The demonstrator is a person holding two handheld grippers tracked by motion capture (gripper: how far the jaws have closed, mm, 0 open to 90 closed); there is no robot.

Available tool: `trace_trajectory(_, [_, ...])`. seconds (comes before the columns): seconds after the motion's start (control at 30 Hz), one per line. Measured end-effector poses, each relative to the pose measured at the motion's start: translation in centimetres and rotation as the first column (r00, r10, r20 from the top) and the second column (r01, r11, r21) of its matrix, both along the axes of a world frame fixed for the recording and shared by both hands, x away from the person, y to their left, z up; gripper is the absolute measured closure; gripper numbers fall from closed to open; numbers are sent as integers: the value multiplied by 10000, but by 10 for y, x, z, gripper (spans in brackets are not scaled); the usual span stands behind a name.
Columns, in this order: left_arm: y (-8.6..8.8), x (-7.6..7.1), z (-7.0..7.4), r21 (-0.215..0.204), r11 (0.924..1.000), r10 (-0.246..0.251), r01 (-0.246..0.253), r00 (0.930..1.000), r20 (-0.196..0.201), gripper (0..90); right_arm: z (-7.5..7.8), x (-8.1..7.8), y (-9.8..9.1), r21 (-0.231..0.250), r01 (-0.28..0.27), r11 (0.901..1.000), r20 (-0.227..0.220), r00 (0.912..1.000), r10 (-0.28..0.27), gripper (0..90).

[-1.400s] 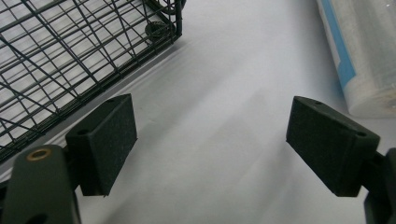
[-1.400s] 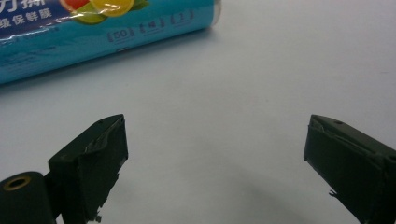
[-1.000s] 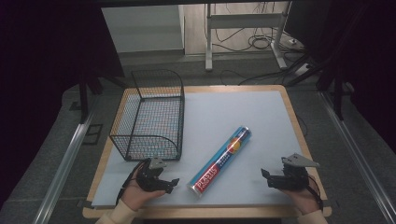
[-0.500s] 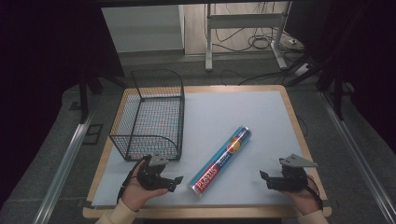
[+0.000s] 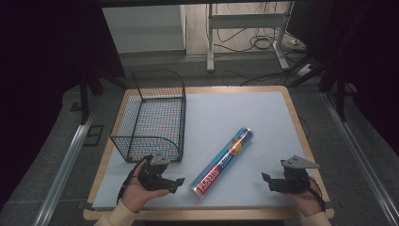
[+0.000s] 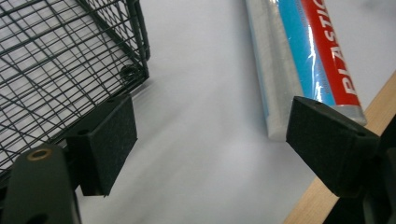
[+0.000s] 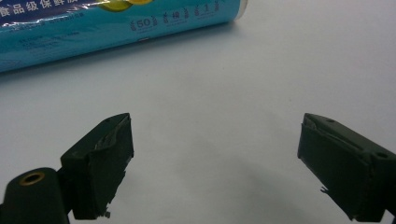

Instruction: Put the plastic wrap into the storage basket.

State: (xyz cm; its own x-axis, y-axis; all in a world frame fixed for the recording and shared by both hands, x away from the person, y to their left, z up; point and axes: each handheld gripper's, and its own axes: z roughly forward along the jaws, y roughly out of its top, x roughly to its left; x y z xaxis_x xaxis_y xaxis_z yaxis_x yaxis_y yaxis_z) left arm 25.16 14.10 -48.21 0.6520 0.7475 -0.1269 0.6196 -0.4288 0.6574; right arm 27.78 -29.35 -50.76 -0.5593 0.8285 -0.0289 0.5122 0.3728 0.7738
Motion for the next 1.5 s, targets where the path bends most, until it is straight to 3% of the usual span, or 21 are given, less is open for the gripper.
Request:
trace_trajectory(0.5, [-25, -2, 15, -26, 9986, -528, 529, 9974, 486, 168, 1, 0, -3, 72, 120, 9999, 87, 9999, -120, 106])
trace_trajectory(0.8, [-41, 4, 18, 65, 9966, -828, 826, 9956, 440, 166, 3, 0, -5, 161, 340, 9993, 218, 9992, -343, 102])
trace_trajectory(1.1, [-54, 10, 24, 78, 9967, -814, 811, 9951, 555, 167, 3, -1, -5, 140, 311, 9994, 239, 9992, -314, 101])
trace_trajectory(1.5, [-75, 18, 25, 398, 9935, -1082, 1065, 9932, 422, 166, 3, -1, -4, 120, 263, 9996, 219, 9994, -265, 102])
